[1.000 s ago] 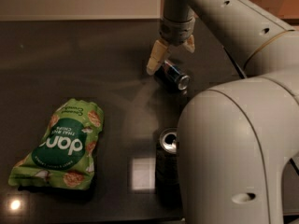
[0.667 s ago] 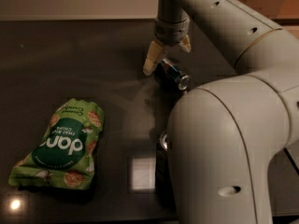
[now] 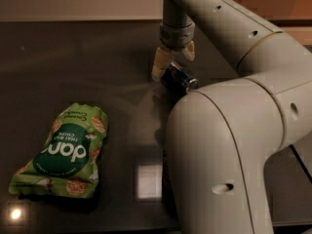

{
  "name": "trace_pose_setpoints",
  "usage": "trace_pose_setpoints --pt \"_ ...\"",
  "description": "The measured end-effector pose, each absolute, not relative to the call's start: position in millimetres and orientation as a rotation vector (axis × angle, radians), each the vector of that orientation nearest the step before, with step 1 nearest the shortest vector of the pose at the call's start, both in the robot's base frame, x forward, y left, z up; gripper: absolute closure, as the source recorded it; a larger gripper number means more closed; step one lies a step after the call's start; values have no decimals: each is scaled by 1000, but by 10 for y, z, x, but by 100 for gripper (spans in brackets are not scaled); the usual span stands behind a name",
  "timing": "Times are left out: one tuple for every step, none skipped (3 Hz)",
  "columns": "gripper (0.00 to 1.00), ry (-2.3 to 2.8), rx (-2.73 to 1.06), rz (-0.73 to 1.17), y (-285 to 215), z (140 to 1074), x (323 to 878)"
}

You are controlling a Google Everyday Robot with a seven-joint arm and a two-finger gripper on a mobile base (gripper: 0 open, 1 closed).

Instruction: Place redbull can upright

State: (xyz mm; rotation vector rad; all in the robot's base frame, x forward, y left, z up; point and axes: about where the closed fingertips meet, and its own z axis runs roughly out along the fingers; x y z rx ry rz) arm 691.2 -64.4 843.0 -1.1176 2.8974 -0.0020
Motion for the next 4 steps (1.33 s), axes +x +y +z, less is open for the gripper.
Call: trace_pose_setpoints --pt "39 2898 -1131 16 -638 8395 6912" --pt "62 2883 -1154 38 -638 8421 6897" --pt "86 2815 -1213 86 -590 8588 6850" --pt "100 2638 -1343 183 -516 8974 6715"
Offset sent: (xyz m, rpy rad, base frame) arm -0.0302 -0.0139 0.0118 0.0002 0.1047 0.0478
